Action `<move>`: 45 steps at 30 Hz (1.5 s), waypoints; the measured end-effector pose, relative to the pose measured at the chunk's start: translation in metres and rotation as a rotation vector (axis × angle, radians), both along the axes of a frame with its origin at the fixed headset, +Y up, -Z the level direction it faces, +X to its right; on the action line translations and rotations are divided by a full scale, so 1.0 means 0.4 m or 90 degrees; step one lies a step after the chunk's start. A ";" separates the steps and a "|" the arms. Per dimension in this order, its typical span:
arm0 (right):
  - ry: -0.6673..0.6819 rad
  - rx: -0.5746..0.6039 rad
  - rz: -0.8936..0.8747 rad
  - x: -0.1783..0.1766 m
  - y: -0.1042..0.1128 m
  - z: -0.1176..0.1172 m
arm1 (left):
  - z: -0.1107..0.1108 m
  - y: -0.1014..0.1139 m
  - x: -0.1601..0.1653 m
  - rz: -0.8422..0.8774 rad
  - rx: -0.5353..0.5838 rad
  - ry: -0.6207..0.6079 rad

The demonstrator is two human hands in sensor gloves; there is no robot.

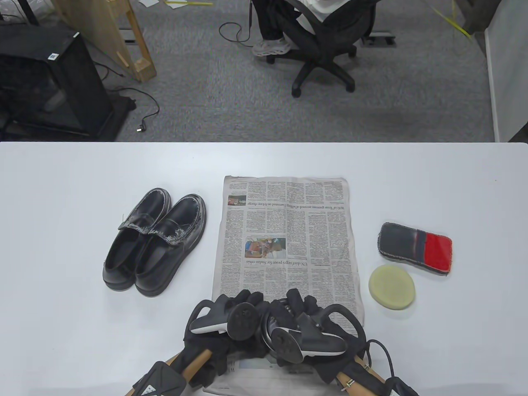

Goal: Dip and apply leather care cream with polishing sponge on shoes

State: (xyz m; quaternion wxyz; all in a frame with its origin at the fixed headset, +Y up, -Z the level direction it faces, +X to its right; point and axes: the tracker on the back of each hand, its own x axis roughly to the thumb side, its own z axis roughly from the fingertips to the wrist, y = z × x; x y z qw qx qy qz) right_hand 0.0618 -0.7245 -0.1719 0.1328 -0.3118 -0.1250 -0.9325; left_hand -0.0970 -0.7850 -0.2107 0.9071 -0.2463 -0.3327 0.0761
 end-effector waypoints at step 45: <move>-0.180 0.111 -0.231 0.264 -0.007 -0.053 | 0.049 0.114 0.219 -0.182 0.115 -0.096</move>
